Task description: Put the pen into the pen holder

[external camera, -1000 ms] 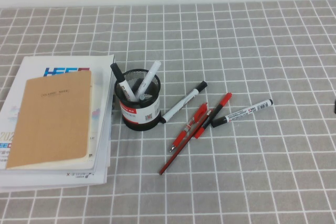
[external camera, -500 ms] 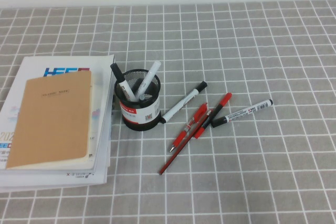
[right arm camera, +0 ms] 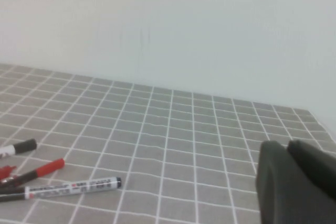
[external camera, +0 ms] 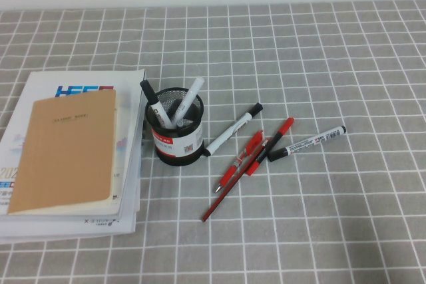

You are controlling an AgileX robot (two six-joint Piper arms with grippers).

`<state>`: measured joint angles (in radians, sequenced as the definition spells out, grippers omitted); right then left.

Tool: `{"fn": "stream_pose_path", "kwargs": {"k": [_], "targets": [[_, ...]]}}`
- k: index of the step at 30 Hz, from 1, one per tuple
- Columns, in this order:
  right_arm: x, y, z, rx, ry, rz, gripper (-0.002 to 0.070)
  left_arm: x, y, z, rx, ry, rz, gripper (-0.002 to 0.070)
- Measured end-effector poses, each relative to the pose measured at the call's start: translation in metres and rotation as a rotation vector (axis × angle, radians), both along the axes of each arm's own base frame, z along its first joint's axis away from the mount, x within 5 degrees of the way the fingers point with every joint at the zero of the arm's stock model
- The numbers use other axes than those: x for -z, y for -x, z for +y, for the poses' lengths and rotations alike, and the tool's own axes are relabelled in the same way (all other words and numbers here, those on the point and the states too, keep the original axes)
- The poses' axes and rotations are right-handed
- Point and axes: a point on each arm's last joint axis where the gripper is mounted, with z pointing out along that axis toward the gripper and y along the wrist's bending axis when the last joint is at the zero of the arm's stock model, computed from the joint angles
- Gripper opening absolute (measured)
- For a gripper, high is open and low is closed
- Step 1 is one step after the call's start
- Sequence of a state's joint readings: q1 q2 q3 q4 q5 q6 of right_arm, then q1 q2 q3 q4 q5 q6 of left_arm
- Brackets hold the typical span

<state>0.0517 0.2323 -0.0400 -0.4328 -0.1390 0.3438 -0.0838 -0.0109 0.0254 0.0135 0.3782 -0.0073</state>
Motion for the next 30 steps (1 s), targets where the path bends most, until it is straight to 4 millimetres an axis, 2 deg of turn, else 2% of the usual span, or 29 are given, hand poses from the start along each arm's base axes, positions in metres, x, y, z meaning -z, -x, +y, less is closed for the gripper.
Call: {"fn": "stream_pose_path", "kwargs": {"k": [4,9,17,21,30], "targets": [[0.009,0.005,-0.002,0.015,-0.047,-0.022,-0.0012,0.000,0.000,0.000,0.000,0.000,0.000,-0.0005],[0.014,0.010,-0.007,0.076,0.004,-0.031,-0.0012,0.000,0.000,0.000,0.000,0.000,0.000,-0.0005],[0.036,0.017,-0.003,0.034,-0.065,0.170,-0.0012,0.000,0.000,0.000,0.000,0.000,0.000,-0.0005],[0.048,0.022,-0.006,0.088,-0.083,0.297,-0.0013,0.000,0.000,0.000,0.000,0.000,0.000,-0.0005],[0.051,0.023,-0.009,0.142,-0.111,0.324,-0.0012,0.000,0.000,0.000,0.000,0.000,0.000,-0.0005]]}}
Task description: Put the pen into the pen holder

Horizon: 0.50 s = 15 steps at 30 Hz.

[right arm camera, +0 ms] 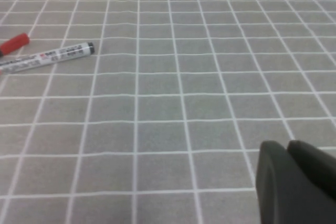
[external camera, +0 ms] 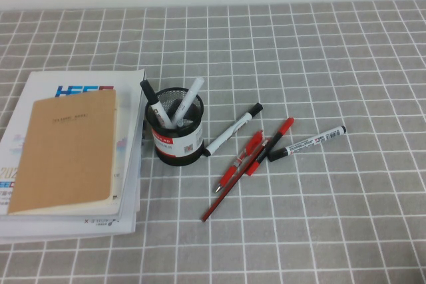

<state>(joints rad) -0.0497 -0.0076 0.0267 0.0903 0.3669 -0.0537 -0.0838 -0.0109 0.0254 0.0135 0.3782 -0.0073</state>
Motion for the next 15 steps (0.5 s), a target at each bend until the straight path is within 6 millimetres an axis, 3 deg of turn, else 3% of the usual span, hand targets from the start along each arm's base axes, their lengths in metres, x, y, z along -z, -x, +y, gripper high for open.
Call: {"fn": "stream_pose_path", "kwargs": {"k": [15], "targets": [[-0.0001,0.0000,0.0032,-0.007,-0.097,-0.001,-0.0013,0.0000,0.0000,0.0000,0.000,0.000,0.000,-0.0005]]}}
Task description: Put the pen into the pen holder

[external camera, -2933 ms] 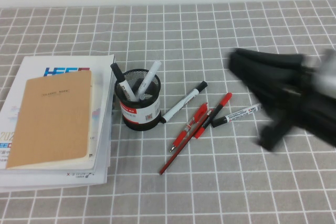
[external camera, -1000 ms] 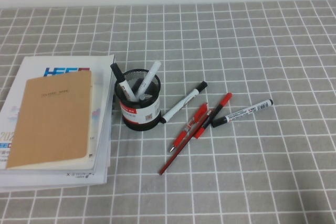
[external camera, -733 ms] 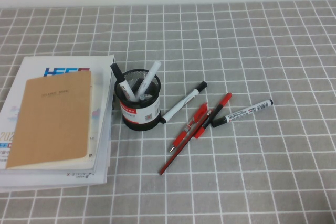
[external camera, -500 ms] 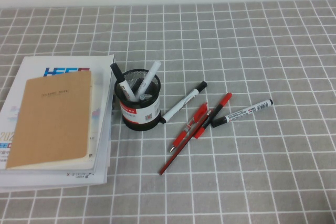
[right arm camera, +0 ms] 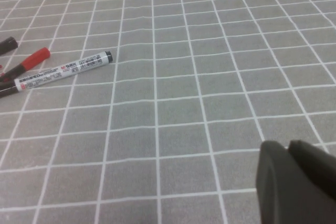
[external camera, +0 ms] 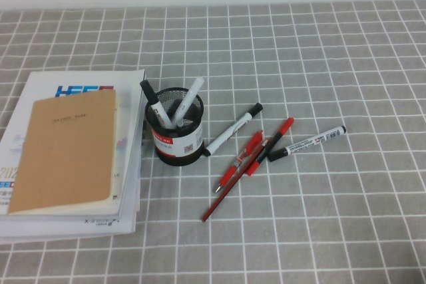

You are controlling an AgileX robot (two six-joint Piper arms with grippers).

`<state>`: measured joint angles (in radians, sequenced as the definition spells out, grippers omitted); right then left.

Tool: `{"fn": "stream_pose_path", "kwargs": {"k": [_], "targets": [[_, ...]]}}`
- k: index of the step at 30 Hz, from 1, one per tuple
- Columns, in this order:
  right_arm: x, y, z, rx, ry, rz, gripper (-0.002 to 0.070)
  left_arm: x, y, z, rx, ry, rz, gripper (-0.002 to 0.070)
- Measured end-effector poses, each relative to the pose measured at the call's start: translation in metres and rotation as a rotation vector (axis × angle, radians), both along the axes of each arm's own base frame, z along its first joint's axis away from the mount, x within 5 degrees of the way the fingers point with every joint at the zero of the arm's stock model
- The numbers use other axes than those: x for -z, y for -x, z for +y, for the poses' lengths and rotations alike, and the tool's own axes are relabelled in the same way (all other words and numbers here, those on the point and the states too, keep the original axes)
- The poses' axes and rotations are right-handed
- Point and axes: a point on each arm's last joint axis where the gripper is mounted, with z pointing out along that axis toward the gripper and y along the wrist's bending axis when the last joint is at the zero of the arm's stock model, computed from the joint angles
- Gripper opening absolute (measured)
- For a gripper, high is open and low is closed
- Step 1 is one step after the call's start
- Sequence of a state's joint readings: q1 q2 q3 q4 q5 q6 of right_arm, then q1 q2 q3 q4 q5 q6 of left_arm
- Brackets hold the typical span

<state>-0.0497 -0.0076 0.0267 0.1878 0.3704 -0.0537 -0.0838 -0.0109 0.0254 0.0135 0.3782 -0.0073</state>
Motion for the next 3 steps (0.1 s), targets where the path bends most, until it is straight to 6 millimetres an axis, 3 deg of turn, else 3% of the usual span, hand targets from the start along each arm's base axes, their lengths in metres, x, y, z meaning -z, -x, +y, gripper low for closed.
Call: {"fn": "stream_pose_path", "kwargs": {"k": [3], "targets": [[0.0000,0.0000,0.0000,0.000,0.000,0.000,-0.0013,0.0000,0.0000,0.0000,0.000,0.000,0.000,-0.0005]]}}
